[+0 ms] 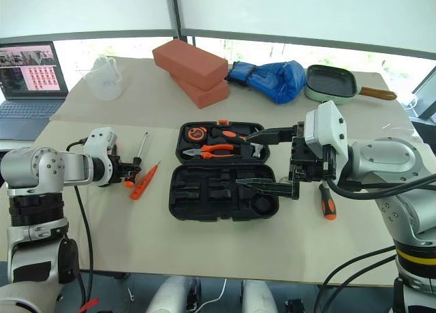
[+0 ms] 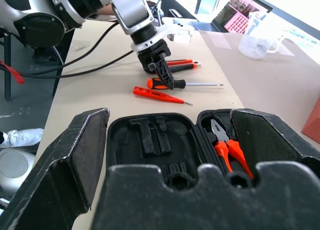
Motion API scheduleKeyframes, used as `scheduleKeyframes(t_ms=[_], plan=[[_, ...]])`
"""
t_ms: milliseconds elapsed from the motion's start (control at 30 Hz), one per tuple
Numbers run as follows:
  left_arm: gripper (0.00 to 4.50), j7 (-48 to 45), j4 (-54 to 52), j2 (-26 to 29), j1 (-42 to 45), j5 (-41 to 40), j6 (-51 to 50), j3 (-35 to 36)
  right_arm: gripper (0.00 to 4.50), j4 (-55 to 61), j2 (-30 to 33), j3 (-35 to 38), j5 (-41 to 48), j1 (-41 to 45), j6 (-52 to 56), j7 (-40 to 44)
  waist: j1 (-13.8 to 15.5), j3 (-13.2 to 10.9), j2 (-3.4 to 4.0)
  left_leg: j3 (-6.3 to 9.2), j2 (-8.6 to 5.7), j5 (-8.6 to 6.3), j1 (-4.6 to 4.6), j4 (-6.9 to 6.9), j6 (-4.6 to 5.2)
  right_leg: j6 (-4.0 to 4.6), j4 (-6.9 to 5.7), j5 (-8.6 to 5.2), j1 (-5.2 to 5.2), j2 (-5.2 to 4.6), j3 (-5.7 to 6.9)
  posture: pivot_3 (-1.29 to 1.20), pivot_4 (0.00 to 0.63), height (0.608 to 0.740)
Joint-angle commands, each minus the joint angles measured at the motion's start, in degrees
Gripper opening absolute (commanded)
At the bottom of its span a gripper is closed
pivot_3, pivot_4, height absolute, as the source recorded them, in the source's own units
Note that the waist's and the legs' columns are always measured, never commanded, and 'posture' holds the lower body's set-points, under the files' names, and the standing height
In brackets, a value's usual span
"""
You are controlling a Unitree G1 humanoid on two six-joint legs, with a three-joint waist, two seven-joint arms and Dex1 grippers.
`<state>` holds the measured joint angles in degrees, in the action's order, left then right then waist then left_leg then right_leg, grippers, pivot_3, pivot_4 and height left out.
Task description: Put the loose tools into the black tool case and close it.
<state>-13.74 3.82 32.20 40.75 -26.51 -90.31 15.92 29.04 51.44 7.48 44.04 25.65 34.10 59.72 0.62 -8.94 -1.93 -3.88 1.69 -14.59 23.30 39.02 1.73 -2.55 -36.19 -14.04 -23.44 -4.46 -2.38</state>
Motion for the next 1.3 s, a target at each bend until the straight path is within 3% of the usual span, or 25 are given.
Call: scheduleKeyframes(t_ms=[33,100,267,400,733,867,1100,1300], plan=[[0.81,-6.8,-0.7,5.6,4.5,2.7,15.4,-3.9,4.5,1.2,1.3,1.7,0.6,-0.9,0.2,0.6,0.0,0.0,-0.07,0.01,0.0,0.0,0.02,0.02,0.0,0.0,0.0,0.0,-0.01,0.01,0.01,0.0,0.15,0.738],[0.81,-15.7,-2.9,10.4,5.4,4.7,27.2,-10.8,4.5,1.0,2.2,2.6,0.7,-2.3,0.4,1.1,0.0,-0.1,-0.31,0.01,0.01,0.08,0.17,0.02,-0.12,0.07,-0.01,0.04,-0.19,0.04,0.04,0.0,0.15,0.738],[0.81,-40.5,-9.9,18.2,5.6,5.4,45.5,-23.5,4.5,-0.2,4.3,5.1,-0.5,-7.3,-0.2,2.0,0.5,-0.1,-0.25,-0.05,-0.03,0.27,0.63,0.01,-0.43,0.1,0.0,0.11,-0.65,0.0,0.05,0.0,0.15,0.738],[0.81,-53.8,-10.5,19.6,6.8,9.8,55.3,-33.7,4.5,-1.3,5.0,7.9,-2.0,-12.3,-0.5,1.1,0.4,-0.1,-0.25,-0.15,-0.05,0.08,0.79,0.08,-0.1,0.09,0.02,0.11,-0.72,0.1,0.08,0.0,0.15,0.738],[0.81,-60.3,5.6,8.6,13.2,23.2,69.4,-46.4,4.5,1.5,4.0,12.7,-3.6,-21.2,-0.4,-2.4,0.1,-0.1,-0.25,-0.11,0.06,0.0,0.99,0.82,0.12,-0.01,-0.1,0.11,-0.67,0.33,0.05,0.0,0.15,0.738],[0.81,-60.2,13.4,3.9,16.5,26.1,70.8,-46.6,4.5,3.1,3.6,13.8,-2.9,-22.7,0.2,-3.8,0.1,-0.1,-0.26,-0.08,0.03,-0.03,1.05,0.91,0.17,-0.08,-0.12,0.15,-0.7,0.3,0.04,0.0,0.15,0.738],[0.81,-63.6,21.4,0.4,19.7,29.7,75.5,-47.3,4.5,4.3,3.2,14.7,-1.5,-23.4,1.0,-5.7,0.1,-0.1,-0.26,-0.03,0.02,-0.05,1.08,0.93,0.21,-0.09,-0.09,0.16,-0.7,0.29,0.03,0.0,0.15,0.738],[0.81,-66.8,21.0,-0.3,18.8,30.3,74.8,-46.4,4.5,4.6,2.9,15.0,-0.8,-23.0,1.3,-7.1,0.1,-0.1,-0.26,-0.03,0.02,-0.05,1.08,0.93,0.21,-0.09,-0.1,0.16,-0.72,0.29,0.03,0.0,0.15,0.738]])
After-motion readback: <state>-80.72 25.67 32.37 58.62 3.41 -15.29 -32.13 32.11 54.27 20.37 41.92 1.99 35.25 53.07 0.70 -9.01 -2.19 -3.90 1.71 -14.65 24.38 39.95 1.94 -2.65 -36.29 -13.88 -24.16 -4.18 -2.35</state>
